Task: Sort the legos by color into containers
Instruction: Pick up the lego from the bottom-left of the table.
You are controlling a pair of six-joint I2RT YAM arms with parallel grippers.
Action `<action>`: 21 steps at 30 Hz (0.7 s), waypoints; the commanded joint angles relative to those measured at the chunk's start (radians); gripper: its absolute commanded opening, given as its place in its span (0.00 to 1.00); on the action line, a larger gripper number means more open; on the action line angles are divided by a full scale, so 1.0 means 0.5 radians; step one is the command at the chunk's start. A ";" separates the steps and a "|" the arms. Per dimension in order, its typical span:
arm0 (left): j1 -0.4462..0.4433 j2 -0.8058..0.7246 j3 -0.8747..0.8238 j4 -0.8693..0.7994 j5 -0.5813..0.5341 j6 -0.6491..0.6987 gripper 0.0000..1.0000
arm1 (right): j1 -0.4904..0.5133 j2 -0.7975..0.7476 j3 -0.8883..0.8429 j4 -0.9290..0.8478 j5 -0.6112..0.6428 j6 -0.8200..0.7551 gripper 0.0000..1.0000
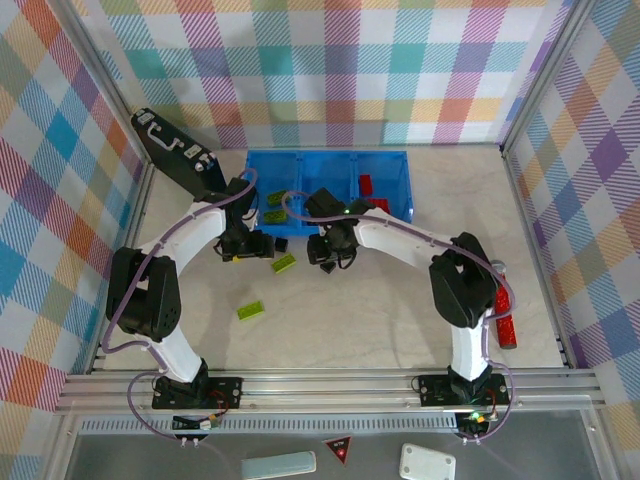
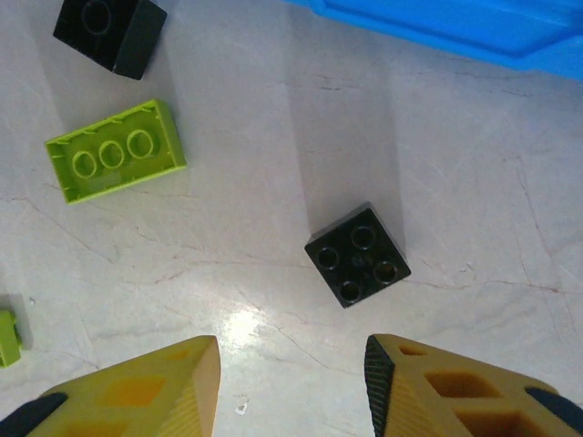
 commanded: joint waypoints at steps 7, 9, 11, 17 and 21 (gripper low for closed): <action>-0.137 -0.222 -0.192 -0.128 -0.172 -0.424 0.76 | -0.013 -0.246 -0.269 0.238 -0.046 -0.073 0.48; -0.164 -0.272 -0.248 -0.121 -0.194 -0.491 0.77 | -0.017 -0.284 -0.308 0.262 -0.054 -0.088 0.48; -0.200 -0.331 -0.309 -0.118 -0.251 -0.562 0.79 | -0.018 -0.325 -0.349 0.281 -0.057 -0.104 0.48; -0.253 -0.525 -0.552 -0.054 -0.295 -0.745 0.83 | -0.022 -0.416 -0.458 0.320 -0.062 -0.138 0.48; -0.276 -0.609 -0.694 0.004 -0.260 -0.827 0.88 | -0.023 -0.479 -0.550 0.362 -0.053 -0.114 0.48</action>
